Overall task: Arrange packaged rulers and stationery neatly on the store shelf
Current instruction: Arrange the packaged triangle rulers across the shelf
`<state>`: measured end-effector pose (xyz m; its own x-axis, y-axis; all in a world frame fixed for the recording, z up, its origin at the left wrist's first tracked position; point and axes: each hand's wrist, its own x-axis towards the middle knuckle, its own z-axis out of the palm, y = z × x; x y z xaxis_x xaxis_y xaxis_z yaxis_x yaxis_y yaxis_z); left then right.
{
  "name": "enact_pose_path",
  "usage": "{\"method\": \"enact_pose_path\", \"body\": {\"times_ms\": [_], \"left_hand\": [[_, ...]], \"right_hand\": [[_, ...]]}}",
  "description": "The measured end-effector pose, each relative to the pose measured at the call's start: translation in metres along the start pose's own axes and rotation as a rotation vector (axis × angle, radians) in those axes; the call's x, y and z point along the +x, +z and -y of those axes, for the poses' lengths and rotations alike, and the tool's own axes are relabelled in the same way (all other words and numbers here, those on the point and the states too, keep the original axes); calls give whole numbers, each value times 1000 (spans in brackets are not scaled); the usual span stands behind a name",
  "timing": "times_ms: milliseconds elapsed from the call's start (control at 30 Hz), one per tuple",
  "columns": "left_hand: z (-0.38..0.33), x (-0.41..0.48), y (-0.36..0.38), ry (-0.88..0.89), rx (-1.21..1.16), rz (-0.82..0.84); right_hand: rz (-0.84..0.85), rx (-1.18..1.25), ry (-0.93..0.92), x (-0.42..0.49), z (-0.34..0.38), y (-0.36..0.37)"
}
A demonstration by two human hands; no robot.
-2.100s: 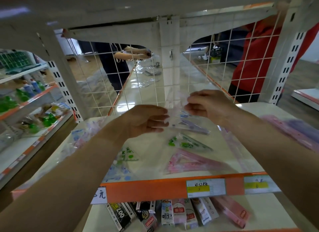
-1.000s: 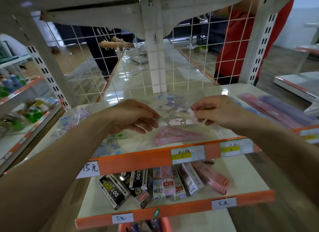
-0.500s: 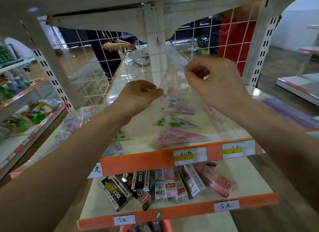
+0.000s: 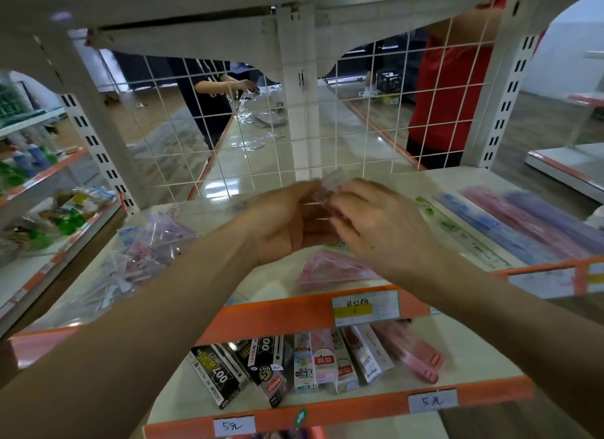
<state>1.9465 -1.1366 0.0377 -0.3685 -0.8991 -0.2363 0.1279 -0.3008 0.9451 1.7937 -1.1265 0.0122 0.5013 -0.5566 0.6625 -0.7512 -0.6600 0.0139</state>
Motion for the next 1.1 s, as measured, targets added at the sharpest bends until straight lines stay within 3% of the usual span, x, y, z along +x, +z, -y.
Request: {"method": "enact_pose_path", "body": {"times_ms": [167,300,367,567,733,833,1100], "left_hand": [[-4,4,-8,7,295,-114],[-7,1,-15,-53,354,-89],[-4,1,-15,-67,398,-80],[7,2,-15,-113,553,-92],[9,-5,-18,-43,1140,-169],[12,-9,-17,-68,1305,-161],[26,-13,-12,-95,1392,-89]], "right_hand": [[-41,138,147,2,-27,-12],[403,256,296,-10,-45,-28],[486,256,321,-15,-41,-29],[671,137,262,-18,-35,-24],[805,73,280,-22,-37,-21],[854,39,284,-21,-35,-20],[910,42,243,-13,-33,-10]]}}
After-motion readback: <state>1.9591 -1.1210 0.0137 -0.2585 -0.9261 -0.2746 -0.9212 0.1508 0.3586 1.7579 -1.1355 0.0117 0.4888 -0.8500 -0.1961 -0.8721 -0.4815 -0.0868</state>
